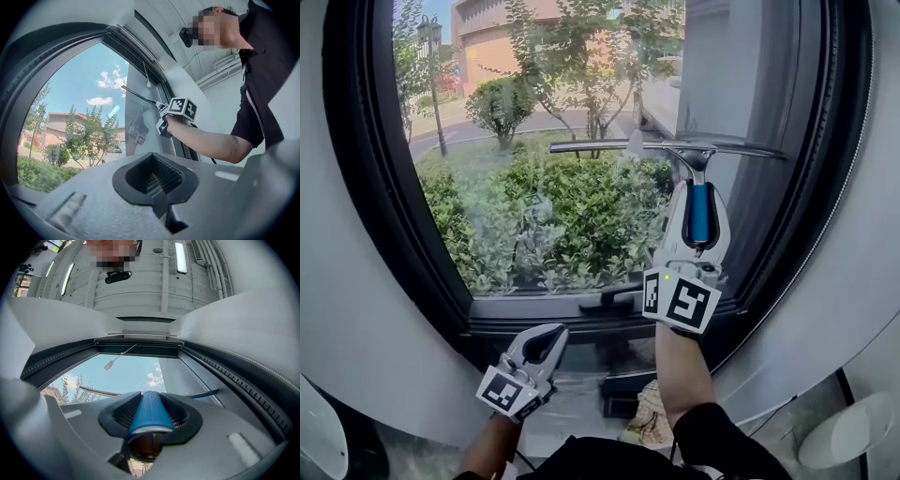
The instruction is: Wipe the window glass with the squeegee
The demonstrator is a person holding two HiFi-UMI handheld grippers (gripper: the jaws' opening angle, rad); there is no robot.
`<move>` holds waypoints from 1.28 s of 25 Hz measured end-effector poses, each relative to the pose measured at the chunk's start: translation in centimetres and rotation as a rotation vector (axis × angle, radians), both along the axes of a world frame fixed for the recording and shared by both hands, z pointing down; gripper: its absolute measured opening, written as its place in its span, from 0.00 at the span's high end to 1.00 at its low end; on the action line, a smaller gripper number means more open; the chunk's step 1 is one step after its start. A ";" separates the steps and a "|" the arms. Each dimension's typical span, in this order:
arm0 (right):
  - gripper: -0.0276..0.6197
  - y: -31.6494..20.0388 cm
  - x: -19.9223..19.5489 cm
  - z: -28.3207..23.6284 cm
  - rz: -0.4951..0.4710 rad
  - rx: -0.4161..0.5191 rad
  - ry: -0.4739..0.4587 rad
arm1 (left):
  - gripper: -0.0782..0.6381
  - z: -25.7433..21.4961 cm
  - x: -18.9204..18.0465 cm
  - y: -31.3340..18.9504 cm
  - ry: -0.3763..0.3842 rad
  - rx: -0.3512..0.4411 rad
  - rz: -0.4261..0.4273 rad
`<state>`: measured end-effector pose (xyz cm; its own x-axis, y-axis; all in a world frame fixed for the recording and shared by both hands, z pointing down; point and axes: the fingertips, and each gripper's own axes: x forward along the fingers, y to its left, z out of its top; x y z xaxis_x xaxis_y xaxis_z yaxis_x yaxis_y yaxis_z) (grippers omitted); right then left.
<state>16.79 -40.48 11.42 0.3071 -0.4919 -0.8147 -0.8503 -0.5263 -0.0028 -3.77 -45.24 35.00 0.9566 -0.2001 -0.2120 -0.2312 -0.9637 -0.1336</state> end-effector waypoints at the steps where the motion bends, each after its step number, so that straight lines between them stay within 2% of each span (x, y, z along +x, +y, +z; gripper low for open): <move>1: 0.75 0.1 0.0 0.1 -0.001 0.000 -0.004 | 0.89 0.0 -0.1 0.0 0.000 0.000 -0.002; 32: 0.75 0.2 -0.2 4.4 -0.006 -0.053 -0.065 | 0.89 1.3 -0.4 -0.3 -0.002 -0.037 -0.009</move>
<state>16.60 -40.24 15.86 0.3556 -0.5355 -0.7660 -0.8523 -0.5222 -0.0307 -4.18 -45.50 36.27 0.9551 -0.2166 -0.2023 -0.2397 -0.9659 -0.0980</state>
